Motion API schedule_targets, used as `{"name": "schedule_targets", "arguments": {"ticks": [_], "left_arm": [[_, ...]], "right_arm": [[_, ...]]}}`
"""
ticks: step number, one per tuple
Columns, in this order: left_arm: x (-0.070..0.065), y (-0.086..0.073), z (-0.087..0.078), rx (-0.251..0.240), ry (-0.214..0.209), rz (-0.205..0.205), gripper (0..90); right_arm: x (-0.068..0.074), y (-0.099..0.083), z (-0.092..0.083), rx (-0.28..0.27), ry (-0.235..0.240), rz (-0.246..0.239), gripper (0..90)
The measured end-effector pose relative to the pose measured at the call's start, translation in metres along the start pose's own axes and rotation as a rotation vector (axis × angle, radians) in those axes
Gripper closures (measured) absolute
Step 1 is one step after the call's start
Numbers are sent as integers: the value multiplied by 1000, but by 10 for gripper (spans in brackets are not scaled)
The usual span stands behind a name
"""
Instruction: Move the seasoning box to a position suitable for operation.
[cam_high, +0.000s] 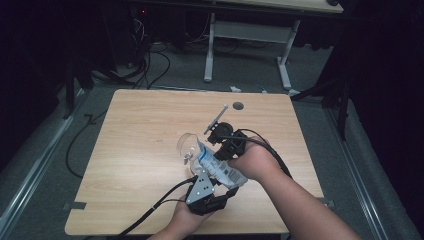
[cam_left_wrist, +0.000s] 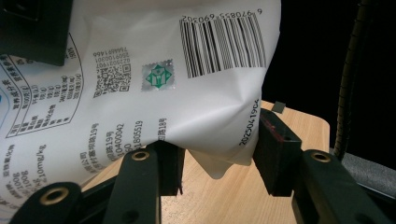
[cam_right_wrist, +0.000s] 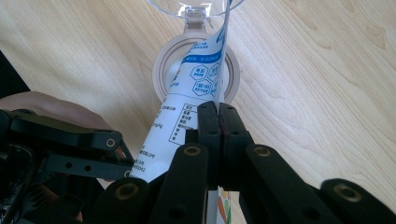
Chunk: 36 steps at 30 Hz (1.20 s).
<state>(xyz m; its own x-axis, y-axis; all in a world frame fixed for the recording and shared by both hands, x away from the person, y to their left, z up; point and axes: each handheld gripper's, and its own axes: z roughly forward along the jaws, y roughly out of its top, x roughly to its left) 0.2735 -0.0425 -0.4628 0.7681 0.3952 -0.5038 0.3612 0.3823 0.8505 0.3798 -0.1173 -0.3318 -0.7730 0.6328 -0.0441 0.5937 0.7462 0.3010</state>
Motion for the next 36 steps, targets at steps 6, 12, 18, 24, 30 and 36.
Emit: {"name": "schedule_targets", "arguments": {"ticks": [6, 12, 18, 24, 30, 36], "left_arm": [[1, 0, 0, -2, 2, 2, 574], [1, 1, -1, -9, 0, -2, 574], [1, 2, -1, -13, 1, -2, 575], [2, 3, -1, -10, 5, 1, 575], [3, 3, -2, -12, 7, 0, 576], [2, 4, -1, -15, 6, -1, 577]], "right_arm": [[0, 1, 1, -4, 0, 3, 899], [1, 2, 0, -4, -3, 5, 899], [0, 3, -1, -5, -6, -1, 899], [0, 4, 0, -4, -4, -6, 899], [1, 5, 1, -4, -4, -7, 898], [1, 6, 1, -6, -4, -8, 899]]}}
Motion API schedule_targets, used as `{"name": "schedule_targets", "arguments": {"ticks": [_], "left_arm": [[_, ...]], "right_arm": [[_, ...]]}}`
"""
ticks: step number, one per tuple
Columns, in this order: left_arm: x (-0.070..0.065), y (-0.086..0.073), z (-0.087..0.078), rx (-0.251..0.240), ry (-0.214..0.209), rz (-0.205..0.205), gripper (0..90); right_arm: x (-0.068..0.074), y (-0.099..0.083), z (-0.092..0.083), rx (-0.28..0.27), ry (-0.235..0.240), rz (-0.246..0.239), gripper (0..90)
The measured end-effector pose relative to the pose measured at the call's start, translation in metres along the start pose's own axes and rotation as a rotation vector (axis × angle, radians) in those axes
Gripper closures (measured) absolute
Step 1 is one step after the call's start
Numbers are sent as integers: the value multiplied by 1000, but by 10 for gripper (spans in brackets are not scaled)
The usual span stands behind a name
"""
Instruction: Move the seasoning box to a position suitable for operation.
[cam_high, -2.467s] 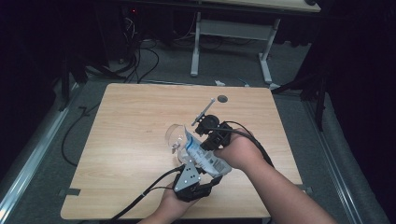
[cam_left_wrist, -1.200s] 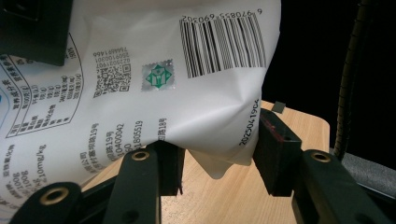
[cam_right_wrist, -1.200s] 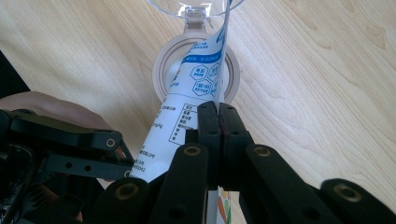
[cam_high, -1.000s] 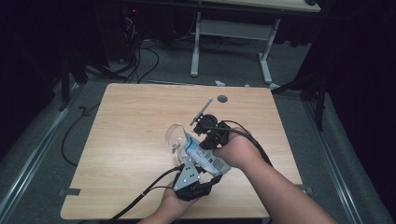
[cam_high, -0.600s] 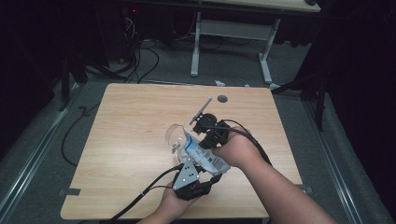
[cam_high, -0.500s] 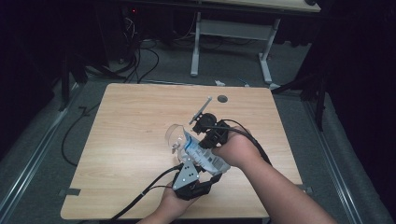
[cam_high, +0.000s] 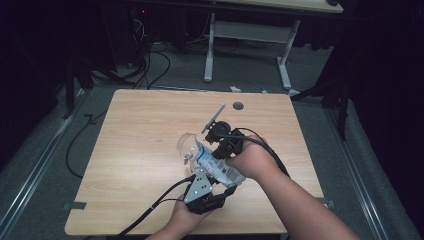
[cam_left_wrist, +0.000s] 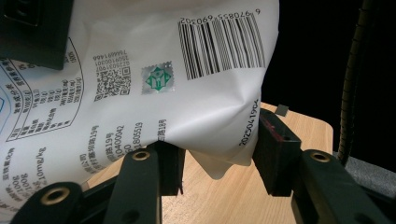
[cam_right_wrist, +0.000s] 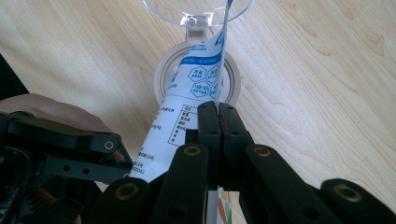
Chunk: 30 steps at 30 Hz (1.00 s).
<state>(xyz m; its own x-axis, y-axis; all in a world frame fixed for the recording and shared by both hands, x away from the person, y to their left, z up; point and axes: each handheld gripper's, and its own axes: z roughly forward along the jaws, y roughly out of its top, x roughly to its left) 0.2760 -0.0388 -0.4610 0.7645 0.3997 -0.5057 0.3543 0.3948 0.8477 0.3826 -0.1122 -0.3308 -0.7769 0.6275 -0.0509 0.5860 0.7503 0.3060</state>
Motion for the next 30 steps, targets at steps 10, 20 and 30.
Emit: {"name": "schedule_targets", "arguments": {"ticks": [10, 20, 30], "left_arm": [[0, 2, 0, -9, -3, -8, 578], [-1, 4, 0, -11, -2, -6, 578], [-1, 4, 0, -12, -3, -3, 573]], "right_arm": [[0, 2, -1, -1, 3, 0, 899], [0, 2, -2, -9, 3, -6, 899], [0, 3, -2, -11, 2, -6, 899]]}}
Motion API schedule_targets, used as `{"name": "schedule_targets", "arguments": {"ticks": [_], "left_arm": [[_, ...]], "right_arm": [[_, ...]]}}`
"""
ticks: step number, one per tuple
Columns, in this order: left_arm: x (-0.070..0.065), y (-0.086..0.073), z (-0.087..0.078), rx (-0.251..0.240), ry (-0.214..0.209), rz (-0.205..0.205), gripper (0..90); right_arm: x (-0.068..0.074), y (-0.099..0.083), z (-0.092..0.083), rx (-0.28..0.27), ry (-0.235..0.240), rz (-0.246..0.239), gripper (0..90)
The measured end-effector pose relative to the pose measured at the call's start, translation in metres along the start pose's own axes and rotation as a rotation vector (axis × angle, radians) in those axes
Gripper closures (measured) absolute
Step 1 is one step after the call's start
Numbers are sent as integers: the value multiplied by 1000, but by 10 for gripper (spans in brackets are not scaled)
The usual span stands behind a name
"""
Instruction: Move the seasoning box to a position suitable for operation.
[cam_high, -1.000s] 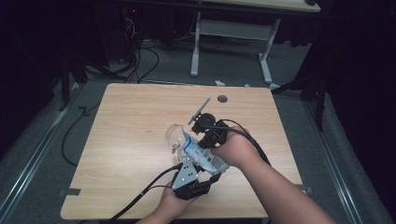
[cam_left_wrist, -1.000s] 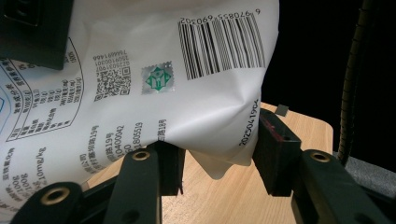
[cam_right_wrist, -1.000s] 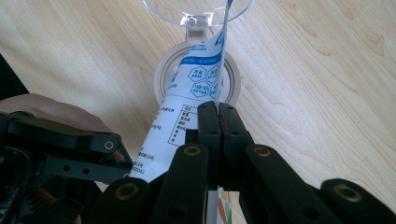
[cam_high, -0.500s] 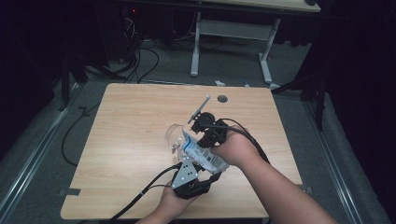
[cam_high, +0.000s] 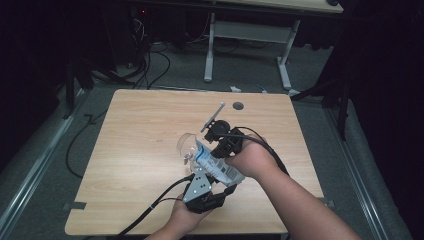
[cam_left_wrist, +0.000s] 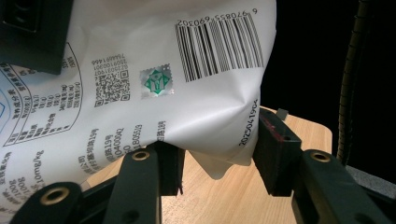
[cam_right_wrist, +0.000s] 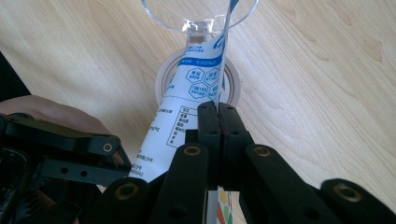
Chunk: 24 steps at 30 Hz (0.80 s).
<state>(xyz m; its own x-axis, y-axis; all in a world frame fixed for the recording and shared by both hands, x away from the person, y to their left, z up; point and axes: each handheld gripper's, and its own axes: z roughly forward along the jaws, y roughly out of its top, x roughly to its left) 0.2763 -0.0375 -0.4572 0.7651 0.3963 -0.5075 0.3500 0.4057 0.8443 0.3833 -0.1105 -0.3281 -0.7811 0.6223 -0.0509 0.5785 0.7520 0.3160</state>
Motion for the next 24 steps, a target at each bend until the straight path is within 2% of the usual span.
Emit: {"name": "schedule_targets", "arguments": {"ticks": [24], "left_arm": [[1, -3, -2, 4, -4, -5, 530]], "right_arm": [[0, 3, 8, 15, 2, -1, 899]]}}
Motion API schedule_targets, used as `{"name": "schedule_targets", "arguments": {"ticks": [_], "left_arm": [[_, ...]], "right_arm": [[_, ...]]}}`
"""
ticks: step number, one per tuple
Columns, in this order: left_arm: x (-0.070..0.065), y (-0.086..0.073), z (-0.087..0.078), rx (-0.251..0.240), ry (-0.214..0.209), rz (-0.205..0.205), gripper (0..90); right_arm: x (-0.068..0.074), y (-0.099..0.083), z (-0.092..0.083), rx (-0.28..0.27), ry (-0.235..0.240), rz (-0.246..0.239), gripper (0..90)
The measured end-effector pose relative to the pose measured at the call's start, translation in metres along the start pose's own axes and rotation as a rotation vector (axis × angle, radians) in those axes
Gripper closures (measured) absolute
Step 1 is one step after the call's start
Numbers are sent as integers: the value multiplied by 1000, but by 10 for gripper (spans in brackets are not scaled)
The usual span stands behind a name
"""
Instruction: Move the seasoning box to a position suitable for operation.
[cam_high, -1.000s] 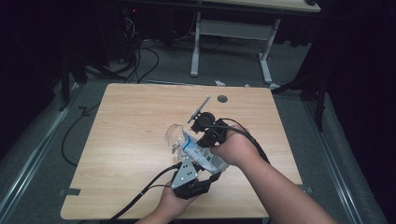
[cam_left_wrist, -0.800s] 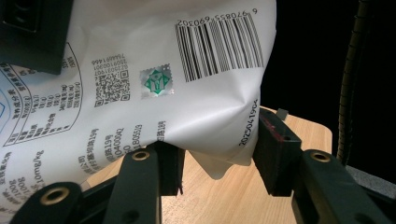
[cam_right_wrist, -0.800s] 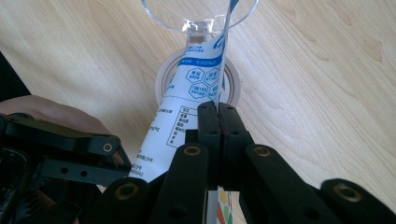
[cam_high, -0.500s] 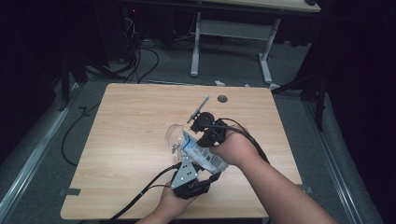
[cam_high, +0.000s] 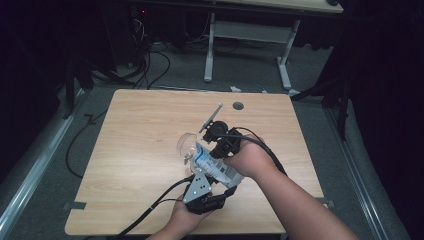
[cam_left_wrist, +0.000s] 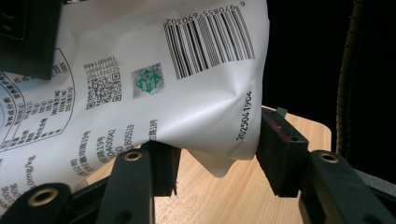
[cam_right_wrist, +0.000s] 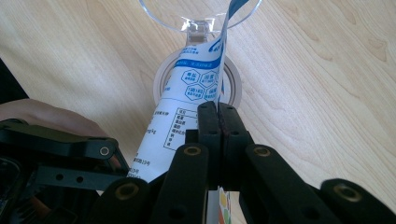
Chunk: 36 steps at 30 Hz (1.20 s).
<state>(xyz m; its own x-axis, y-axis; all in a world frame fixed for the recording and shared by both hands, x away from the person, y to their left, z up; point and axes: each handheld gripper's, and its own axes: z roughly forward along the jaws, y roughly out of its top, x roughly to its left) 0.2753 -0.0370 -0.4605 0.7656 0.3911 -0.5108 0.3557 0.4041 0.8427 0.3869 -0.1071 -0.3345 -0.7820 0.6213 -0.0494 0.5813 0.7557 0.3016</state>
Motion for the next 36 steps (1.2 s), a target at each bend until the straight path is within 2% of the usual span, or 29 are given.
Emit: {"name": "schedule_targets", "arguments": {"ticks": [8, 36], "left_arm": [[-1, -1, 0, 0, 0, 7, 530], [0, -7, -2, 9, -9, 16, 536]], "right_arm": [[2, 0, 2, 3, -4, -11, 900], [1, -6, 0, -4, -4, 0, 899]]}}
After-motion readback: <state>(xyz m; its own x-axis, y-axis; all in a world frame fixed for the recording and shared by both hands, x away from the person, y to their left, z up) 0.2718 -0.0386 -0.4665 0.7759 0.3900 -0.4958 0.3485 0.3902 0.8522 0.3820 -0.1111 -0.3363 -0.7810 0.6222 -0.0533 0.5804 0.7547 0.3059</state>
